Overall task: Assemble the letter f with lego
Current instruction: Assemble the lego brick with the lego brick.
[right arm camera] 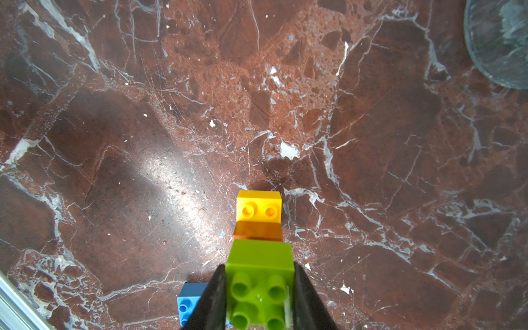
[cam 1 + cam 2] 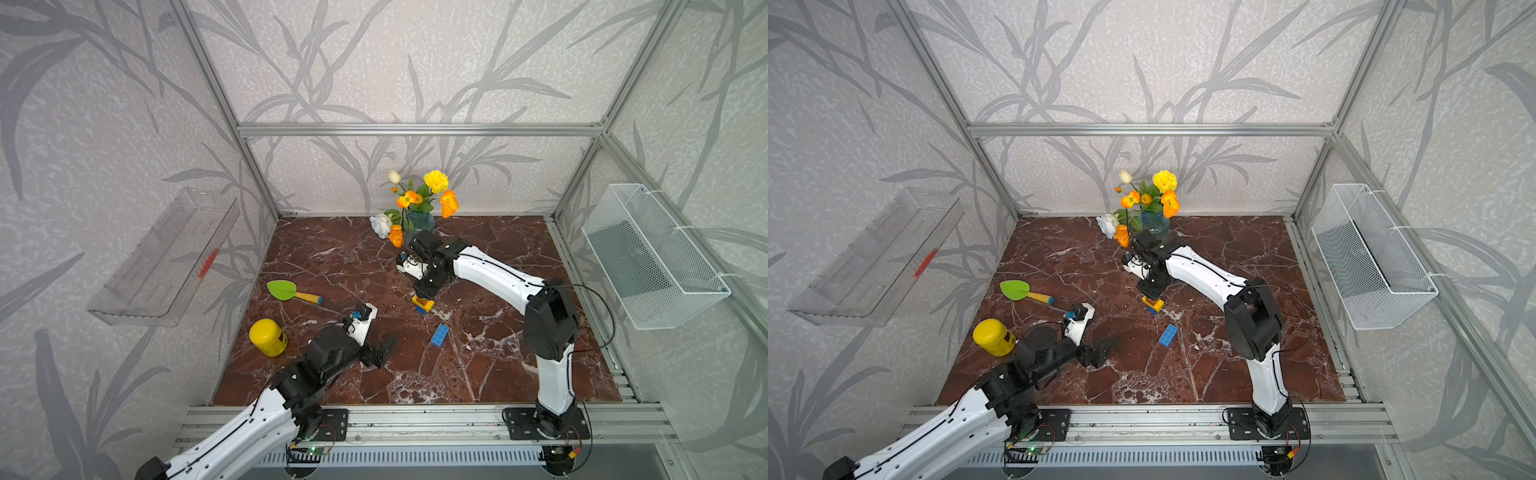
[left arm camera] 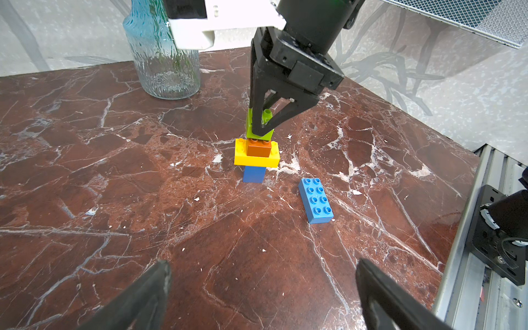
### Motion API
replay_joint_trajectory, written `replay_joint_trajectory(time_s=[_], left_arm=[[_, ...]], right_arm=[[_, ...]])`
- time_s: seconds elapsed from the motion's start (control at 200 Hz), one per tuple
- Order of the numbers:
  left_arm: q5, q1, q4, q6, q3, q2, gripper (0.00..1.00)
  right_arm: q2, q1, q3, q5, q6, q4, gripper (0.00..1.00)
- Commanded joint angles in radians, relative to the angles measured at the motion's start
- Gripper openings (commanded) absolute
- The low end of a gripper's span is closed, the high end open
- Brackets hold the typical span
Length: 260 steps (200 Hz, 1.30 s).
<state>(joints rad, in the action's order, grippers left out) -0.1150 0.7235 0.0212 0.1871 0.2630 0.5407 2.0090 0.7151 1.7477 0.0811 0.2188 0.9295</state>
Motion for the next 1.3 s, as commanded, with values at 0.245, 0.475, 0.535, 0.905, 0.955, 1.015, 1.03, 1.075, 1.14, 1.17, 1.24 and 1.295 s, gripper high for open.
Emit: replay_joint_trajectory(time_s=[0.245, 0.475, 0.535, 0.905, 0.955, 1.015, 1.03, 1.075, 1.14, 1.17, 1.24, 1.295], left_arm=[[-0.009, -0.006, -0.021, 0.008, -0.004, -0.004, 0.99], [-0.01, -0.006, -0.021, 0.008, -0.004, -0.004, 0.99], [-0.009, -0.007, -0.021, 0.008, -0.004, -0.004, 0.99], [-0.009, -0.007, -0.021, 0.008, -0.005, -0.005, 0.99], [-0.009, -0.007, -0.021, 0.008, -0.005, -0.006, 0.99], [-0.007, -0.007, -0.021, 0.008, -0.004, -0.005, 0.99], [-0.008, -0.006, -0.021, 0.008, -0.004, -0.006, 0.99], [-0.009, -0.007, -0.021, 0.008, -0.004, -0.005, 0.99], [-0.009, -0.007, -0.021, 0.008, -0.005, -0.007, 0.99], [-0.009, -0.006, -0.021, 0.008, -0.005, -0.006, 0.99], [-0.009, -0.006, -0.021, 0.009, -0.004, -0.006, 0.99], [-0.009, -0.007, -0.021, 0.008, -0.004, -0.006, 0.99]], right_arm=[[0.02, -0.003, 0.022, 0.011, 0.01, 0.034, 0.29], [0.027, -0.003, 0.025, 0.01, 0.014, 0.04, 0.29], [0.028, -0.003, 0.026, 0.012, 0.014, 0.041, 0.29], [0.05, -0.003, 0.039, 0.011, 0.013, 0.055, 0.29], [0.054, -0.003, 0.041, 0.01, 0.01, 0.059, 0.29], [0.06, -0.002, 0.045, 0.009, 0.01, 0.063, 0.29], [0.062, -0.002, 0.046, 0.008, 0.011, 0.066, 0.29], [0.068, -0.003, 0.051, 0.008, 0.01, 0.074, 0.29], [0.077, -0.003, 0.059, 0.006, 0.011, 0.086, 0.29], [0.081, -0.003, 0.061, 0.005, 0.013, 0.092, 0.29], [0.087, -0.003, 0.065, 0.003, 0.013, 0.103, 0.29], [0.091, -0.003, 0.068, 0.003, 0.013, 0.111, 0.29]])
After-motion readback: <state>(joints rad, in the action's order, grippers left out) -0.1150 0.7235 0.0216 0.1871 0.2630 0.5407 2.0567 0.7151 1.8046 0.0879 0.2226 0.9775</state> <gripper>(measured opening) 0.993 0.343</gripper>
